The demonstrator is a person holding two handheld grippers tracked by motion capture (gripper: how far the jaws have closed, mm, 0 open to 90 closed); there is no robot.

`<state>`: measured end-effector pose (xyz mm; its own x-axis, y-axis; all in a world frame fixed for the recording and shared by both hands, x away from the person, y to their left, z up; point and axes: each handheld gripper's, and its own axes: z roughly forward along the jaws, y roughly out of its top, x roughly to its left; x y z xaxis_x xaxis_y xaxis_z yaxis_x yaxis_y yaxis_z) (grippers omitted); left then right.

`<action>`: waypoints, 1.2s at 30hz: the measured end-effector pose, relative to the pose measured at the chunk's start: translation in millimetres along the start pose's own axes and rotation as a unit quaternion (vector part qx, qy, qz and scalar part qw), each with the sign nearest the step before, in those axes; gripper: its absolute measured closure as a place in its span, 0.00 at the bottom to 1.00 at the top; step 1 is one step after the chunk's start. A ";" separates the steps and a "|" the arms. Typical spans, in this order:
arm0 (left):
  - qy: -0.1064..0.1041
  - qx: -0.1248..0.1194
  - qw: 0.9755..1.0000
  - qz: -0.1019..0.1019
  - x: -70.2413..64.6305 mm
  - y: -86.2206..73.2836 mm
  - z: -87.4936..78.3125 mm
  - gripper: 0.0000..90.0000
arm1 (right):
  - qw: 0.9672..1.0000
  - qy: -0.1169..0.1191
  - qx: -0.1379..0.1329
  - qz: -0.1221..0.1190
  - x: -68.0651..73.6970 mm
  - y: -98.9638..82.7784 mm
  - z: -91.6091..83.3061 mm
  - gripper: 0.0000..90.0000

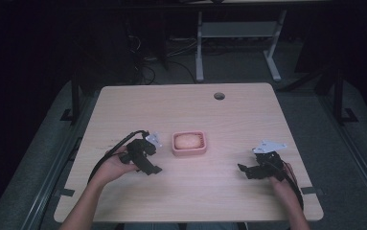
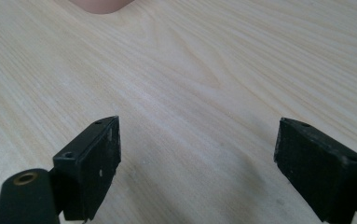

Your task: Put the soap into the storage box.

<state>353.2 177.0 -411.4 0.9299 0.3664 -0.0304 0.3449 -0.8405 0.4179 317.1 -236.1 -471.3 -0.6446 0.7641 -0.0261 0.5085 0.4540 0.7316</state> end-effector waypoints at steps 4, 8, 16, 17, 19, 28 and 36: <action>0.002 -0.005 1.000 -0.004 -1.0 -3.9 0.9 0.28 | 1.000 0.000 0.001 -0.002 -0.2 -0.2 0.3 0.15; 0.001 -0.002 1.000 -0.004 -1.6 -6.0 -1.1 0.28 | 1.000 0.000 0.002 -0.001 -0.2 -0.2 0.4 0.15; 0.001 -0.007 1.000 -0.006 -3.5 -12.8 -1.0 0.28 | 1.000 -0.001 0.002 -0.003 -0.3 -0.4 0.5 0.15; 0.001 -0.007 1.000 -0.007 -3.9 -13.4 -0.4 0.28 | 1.000 -0.001 0.002 -0.003 -0.5 -0.6 0.8 0.15; 0.002 -0.007 1.000 -0.010 -4.7 -14.6 0.2 0.28 | 1.000 0.001 0.003 -0.001 -0.5 -0.7 1.0 0.15; 0.004 -0.006 1.000 -0.007 -7.6 -19.9 -0.5 0.28 | 1.000 0.000 0.005 0.000 -0.6 -1.1 1.5 0.15; 0.006 -0.011 1.000 -0.009 -9.3 -26.7 -3.4 0.28 | 1.000 0.000 0.007 -0.001 -0.3 -1.0 2.2 0.15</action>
<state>334.9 197.4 -419.1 0.9217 0.3869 -0.0279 0.3593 -0.8242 0.4377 318.1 -235.7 -473.5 -0.6456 0.7631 -0.0284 0.5150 0.4626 0.7217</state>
